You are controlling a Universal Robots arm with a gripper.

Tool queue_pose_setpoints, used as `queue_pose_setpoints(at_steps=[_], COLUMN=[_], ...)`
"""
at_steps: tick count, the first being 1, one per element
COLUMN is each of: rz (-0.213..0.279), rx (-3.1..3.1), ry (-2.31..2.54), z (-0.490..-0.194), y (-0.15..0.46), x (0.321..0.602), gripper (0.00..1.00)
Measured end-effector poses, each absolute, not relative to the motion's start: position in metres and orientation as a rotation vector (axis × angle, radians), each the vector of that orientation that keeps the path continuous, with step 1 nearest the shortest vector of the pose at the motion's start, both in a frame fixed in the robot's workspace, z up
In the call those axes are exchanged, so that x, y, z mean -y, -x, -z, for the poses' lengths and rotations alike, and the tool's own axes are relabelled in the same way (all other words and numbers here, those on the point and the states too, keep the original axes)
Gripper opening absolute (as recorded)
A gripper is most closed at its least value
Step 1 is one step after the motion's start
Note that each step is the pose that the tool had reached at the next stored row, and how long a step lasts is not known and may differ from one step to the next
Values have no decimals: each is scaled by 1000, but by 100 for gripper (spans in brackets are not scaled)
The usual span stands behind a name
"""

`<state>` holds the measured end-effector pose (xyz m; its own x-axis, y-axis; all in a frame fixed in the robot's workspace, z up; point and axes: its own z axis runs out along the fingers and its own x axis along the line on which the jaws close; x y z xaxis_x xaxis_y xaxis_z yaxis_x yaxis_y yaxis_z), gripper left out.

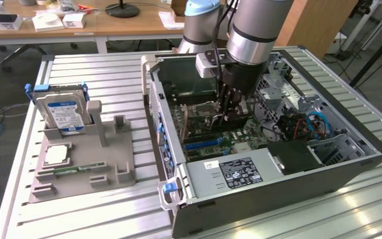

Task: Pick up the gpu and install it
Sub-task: 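Insert the gpu into the slot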

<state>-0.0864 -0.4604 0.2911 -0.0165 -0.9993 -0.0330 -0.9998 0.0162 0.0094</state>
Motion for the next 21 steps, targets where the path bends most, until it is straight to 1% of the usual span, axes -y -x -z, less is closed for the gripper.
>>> queue_pose_setpoints(at_steps=[21], rz=[-45], rx=[-2226], ry=[2191], z=[-290], y=[92], x=[462], gripper=[26])
